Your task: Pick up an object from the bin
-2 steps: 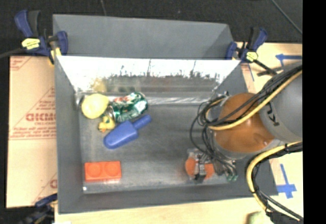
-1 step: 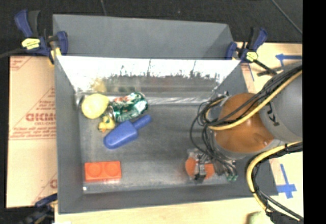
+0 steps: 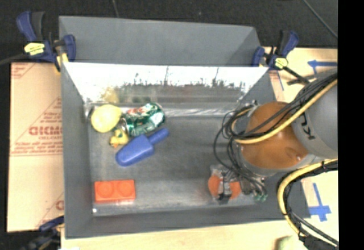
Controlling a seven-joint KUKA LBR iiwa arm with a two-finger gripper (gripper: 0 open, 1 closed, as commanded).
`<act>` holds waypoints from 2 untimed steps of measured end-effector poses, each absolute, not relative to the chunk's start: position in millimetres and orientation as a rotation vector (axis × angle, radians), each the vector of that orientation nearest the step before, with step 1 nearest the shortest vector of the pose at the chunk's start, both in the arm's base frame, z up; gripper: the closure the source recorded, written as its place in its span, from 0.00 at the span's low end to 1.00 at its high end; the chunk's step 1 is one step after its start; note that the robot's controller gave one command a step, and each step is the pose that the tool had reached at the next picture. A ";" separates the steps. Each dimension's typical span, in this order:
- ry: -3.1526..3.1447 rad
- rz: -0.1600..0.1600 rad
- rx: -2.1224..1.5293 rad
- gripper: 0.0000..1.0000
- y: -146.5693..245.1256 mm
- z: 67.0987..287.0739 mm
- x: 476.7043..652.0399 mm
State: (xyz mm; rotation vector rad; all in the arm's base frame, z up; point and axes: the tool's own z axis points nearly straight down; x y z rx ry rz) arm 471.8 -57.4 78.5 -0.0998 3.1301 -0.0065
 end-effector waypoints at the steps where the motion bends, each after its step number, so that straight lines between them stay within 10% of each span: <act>1: 3.127 -0.008 -0.101 1.00 -57.6 92.3 472.7; 2: 3.135 -0.006 -0.101 1.00 -57.5 112.3 470.6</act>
Offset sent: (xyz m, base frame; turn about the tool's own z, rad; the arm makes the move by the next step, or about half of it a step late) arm 0.0008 -0.0003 0.0755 -0.0004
